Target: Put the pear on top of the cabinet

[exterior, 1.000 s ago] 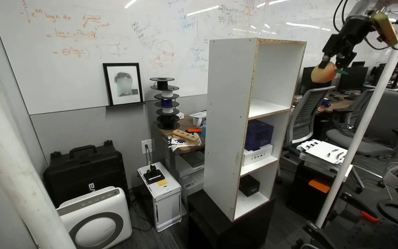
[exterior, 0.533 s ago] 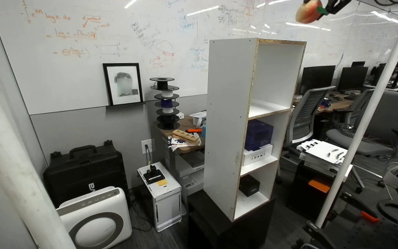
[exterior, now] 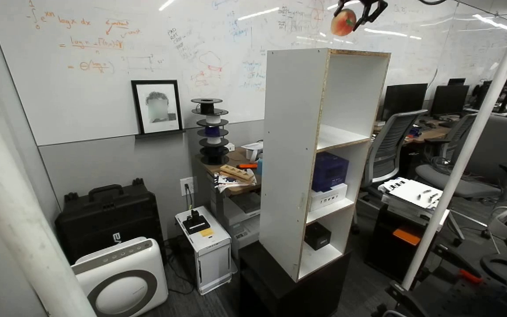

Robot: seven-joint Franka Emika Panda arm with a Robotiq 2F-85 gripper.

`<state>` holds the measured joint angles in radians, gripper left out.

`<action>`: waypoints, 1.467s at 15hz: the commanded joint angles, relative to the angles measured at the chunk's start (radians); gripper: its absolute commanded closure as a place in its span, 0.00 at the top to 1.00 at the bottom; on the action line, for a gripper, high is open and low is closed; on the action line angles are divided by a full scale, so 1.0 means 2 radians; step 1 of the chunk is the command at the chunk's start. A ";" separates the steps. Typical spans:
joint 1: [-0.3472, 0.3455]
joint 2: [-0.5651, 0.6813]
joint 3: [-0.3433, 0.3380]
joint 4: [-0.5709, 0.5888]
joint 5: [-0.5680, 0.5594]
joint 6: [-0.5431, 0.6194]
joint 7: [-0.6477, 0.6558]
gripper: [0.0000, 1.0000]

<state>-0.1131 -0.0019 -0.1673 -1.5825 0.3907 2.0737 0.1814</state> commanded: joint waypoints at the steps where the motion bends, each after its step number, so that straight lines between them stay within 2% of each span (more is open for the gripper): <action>1: 0.000 0.065 0.011 0.055 -0.073 -0.023 0.052 0.53; 2: 0.001 0.075 0.013 0.059 -0.087 -0.030 0.060 0.53; 3: 0.002 0.077 0.015 0.071 -0.094 -0.037 0.064 0.86; 4: 0.003 0.077 0.016 0.075 -0.099 -0.044 0.072 0.96; 5: 0.002 0.077 0.018 0.079 -0.100 -0.064 0.073 1.00; 11: -0.002 0.046 0.018 0.071 -0.093 -0.153 0.064 1.00; 18: -0.003 -0.036 0.017 0.025 -0.107 -0.254 0.044 1.00; 20: -0.003 -0.067 0.018 -0.007 -0.129 -0.281 0.024 1.00; 22: -0.004 -0.113 0.017 -0.066 -0.149 -0.280 -0.014 1.00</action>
<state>-0.1158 -0.0886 -0.1375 -1.5500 0.1441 1.5110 0.2443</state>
